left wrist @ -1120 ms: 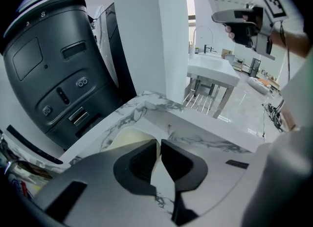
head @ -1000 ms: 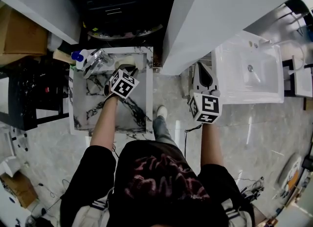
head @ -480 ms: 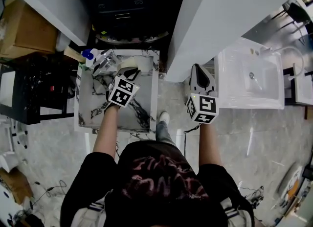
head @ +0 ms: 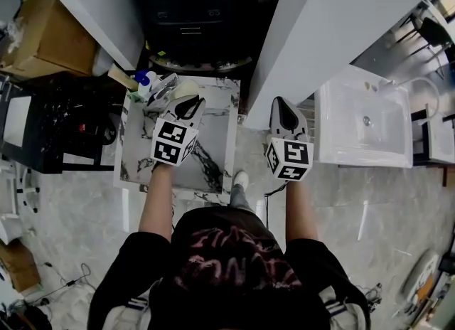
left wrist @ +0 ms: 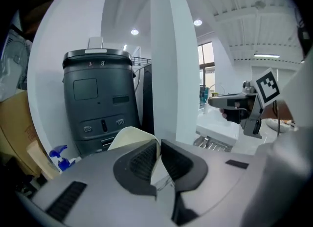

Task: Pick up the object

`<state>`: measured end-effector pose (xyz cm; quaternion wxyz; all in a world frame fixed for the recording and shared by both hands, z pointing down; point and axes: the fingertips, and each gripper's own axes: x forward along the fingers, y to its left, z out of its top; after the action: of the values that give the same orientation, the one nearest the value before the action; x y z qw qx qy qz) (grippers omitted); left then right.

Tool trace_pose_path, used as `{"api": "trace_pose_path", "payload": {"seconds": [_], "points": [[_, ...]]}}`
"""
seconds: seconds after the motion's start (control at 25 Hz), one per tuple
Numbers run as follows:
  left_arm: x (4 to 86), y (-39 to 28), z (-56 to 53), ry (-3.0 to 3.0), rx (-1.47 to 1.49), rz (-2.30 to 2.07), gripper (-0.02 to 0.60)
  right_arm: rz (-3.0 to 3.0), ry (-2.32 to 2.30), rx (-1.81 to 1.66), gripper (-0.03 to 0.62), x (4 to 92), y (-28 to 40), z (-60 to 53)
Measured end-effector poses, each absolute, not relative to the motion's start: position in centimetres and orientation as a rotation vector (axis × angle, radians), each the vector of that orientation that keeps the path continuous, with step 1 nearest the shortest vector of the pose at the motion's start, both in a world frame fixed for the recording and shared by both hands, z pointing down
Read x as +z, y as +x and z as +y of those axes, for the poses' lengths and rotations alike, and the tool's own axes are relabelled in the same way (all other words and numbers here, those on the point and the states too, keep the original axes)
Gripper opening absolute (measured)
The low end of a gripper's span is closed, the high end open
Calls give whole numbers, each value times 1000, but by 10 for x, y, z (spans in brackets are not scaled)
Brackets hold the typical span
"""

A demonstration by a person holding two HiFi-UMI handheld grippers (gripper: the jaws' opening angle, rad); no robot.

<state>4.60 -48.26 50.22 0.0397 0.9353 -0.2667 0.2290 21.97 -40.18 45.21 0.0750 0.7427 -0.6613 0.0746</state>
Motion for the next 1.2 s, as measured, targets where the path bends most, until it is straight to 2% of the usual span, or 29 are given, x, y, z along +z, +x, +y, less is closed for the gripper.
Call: {"api": "trace_pose_path", "payload": {"seconds": [0.4, 1.2], "points": [[433, 30, -467, 2941, 414, -894, 40, -2048, 2191, 157, 14, 429, 188, -402], [374, 3, -461, 2978, 196, -974, 38, -2107, 2162, 86, 14, 399, 171, -404]]}}
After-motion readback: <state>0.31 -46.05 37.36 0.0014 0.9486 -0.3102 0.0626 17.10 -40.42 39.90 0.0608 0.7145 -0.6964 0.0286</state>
